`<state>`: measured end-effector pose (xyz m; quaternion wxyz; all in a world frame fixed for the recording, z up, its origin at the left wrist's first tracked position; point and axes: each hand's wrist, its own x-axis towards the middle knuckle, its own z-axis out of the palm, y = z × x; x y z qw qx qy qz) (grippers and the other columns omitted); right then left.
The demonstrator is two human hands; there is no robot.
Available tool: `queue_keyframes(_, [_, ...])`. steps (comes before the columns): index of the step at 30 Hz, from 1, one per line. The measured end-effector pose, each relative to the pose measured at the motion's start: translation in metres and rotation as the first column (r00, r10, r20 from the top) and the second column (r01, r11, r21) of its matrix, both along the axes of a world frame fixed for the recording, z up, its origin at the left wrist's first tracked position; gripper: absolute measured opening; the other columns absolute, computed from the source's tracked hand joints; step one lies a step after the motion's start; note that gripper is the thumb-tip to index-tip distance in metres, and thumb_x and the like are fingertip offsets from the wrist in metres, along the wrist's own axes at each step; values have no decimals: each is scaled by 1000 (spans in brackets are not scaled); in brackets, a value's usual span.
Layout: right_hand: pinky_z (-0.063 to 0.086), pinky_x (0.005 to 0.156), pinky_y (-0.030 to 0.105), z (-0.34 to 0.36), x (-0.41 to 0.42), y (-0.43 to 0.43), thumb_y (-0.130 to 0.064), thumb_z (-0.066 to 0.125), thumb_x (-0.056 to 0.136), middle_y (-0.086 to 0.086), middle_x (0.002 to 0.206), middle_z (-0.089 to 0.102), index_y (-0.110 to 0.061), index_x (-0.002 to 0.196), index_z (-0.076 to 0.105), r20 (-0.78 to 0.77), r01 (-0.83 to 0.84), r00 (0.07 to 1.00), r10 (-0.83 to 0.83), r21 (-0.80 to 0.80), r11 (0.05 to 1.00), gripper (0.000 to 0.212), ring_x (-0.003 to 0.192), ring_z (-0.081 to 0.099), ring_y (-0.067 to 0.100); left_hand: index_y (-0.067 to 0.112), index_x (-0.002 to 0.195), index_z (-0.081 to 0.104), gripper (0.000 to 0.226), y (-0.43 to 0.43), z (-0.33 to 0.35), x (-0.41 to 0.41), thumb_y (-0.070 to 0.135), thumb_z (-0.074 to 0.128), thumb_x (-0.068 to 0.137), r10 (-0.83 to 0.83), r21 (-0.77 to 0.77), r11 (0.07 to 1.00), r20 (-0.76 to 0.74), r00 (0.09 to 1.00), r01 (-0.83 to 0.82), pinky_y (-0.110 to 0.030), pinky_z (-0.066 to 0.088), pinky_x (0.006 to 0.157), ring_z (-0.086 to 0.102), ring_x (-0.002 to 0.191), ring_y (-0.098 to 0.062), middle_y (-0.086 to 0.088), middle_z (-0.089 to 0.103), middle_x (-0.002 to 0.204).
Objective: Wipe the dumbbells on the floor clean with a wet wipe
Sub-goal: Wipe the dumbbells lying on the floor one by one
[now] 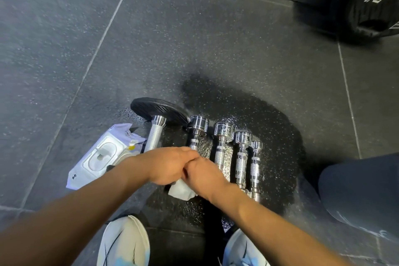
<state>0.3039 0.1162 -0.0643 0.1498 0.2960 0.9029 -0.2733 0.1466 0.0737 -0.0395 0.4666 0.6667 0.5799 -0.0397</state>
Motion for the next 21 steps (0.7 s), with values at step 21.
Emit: queue_keyframes(21, [60,80,42,0,8,20,2,54,96,14,98,72,-3,102,69,-17,-140,990,139,-43,989,17,80,71,30,25,153,31,69,-3,-6,4,8,58,92,162,370,920,-58,985,-129,-35,45,104,50,128,-17,6,43,144])
